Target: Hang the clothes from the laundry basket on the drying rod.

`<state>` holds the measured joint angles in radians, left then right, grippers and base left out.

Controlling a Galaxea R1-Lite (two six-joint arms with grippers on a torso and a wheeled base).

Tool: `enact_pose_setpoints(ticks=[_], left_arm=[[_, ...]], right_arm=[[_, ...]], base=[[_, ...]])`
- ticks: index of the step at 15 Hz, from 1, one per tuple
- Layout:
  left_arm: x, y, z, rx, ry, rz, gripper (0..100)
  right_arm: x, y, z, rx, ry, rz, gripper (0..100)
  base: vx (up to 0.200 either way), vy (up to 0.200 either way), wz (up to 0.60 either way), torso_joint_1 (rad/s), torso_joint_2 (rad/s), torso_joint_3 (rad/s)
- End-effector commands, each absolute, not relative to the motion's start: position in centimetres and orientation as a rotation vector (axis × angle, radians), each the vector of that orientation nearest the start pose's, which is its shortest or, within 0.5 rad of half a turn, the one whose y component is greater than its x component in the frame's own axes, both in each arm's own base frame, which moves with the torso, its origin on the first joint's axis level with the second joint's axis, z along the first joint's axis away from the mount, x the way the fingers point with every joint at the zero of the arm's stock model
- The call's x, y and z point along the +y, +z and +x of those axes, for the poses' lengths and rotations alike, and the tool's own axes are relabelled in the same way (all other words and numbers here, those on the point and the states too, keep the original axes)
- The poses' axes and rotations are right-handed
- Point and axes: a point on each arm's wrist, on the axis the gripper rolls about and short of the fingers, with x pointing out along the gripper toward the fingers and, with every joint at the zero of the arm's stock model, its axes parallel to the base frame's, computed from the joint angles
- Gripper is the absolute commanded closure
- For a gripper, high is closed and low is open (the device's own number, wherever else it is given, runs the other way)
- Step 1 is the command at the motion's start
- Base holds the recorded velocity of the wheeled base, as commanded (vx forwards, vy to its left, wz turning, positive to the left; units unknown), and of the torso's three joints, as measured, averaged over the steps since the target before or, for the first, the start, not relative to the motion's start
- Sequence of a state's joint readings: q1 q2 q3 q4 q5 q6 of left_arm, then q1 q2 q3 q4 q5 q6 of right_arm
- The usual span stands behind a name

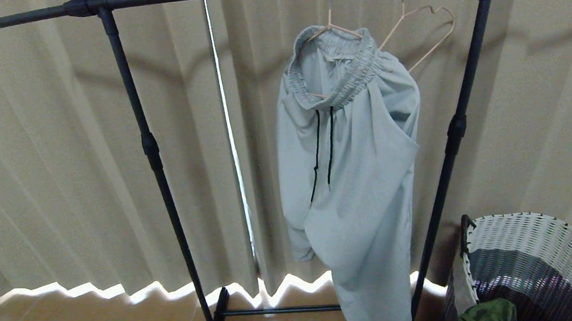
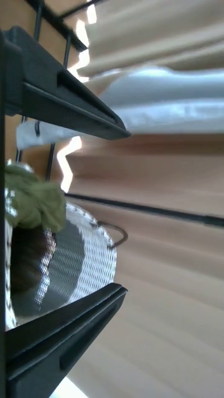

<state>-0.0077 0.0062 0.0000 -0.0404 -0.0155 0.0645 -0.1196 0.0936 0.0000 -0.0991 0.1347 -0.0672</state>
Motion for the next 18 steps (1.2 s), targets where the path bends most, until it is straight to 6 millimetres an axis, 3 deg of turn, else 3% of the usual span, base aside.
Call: enact_pose_setpoints(ticks=[1,18], left_arm=[[-0.02,7.99,-2.24,-0.036,-0.022,0.065,0],[0.04,8.0,-2.25,-0.038,0.004,0.055,0]], right_arm=[[0.48,8.75,-1.48,-0.005,0.015,-0.068,0],[0.41,8.81,-1.52,-0.015,0.04,-0.055,0]], base=[[0.0,-0.2,0.0,0.007,0.01,-0.002],[0.0,0.0,0.0,0.0,0.0,0.0]])
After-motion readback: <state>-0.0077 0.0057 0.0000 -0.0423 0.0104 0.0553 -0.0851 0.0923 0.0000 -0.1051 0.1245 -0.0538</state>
